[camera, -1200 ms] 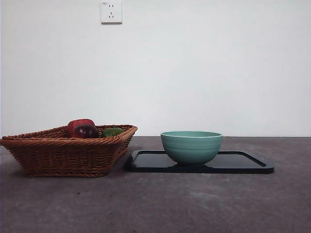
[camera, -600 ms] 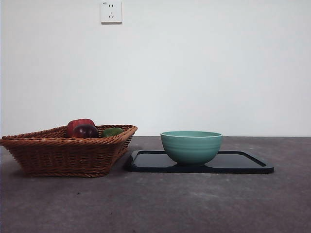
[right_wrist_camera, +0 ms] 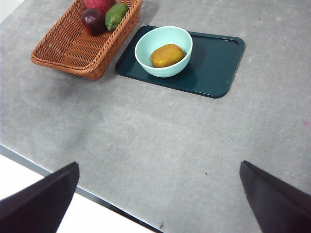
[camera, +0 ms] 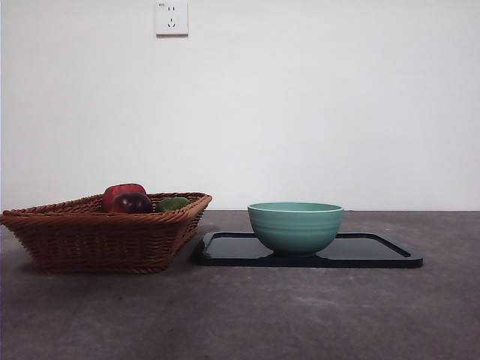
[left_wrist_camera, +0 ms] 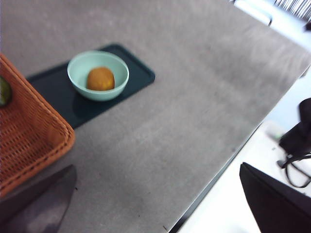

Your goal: Pick up the wifruite, put it on the bowl, pick up the plate, put it on desk

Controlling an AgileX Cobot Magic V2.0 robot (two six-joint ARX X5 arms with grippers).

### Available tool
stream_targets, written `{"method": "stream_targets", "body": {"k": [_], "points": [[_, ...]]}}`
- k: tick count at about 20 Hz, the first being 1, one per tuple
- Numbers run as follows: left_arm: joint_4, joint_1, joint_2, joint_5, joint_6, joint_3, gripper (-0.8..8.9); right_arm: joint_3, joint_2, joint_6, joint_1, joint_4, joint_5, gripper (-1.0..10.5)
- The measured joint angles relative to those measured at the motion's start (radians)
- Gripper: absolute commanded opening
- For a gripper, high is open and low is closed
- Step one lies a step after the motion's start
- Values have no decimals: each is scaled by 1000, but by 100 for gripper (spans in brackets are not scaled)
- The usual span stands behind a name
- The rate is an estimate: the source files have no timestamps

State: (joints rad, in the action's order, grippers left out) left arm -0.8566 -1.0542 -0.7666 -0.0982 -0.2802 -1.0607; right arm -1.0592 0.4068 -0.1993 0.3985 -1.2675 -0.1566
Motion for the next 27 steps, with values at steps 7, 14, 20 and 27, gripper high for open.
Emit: {"method": "stream_targets", "body": {"k": [7,14,20,27], "points": [[22,29,-429,1,-18,-206,655,0,0,0,0,0,0,556],[-86,103,-859,49,60,-566,655,0,0,0,0,0,0,556],[-228,188,-1161,87,119,-904,655,0,0,0,0,0,0,556],[-273,286,-1434,153,187,-1204,654,0,0,2,0,0,0,556]]}}
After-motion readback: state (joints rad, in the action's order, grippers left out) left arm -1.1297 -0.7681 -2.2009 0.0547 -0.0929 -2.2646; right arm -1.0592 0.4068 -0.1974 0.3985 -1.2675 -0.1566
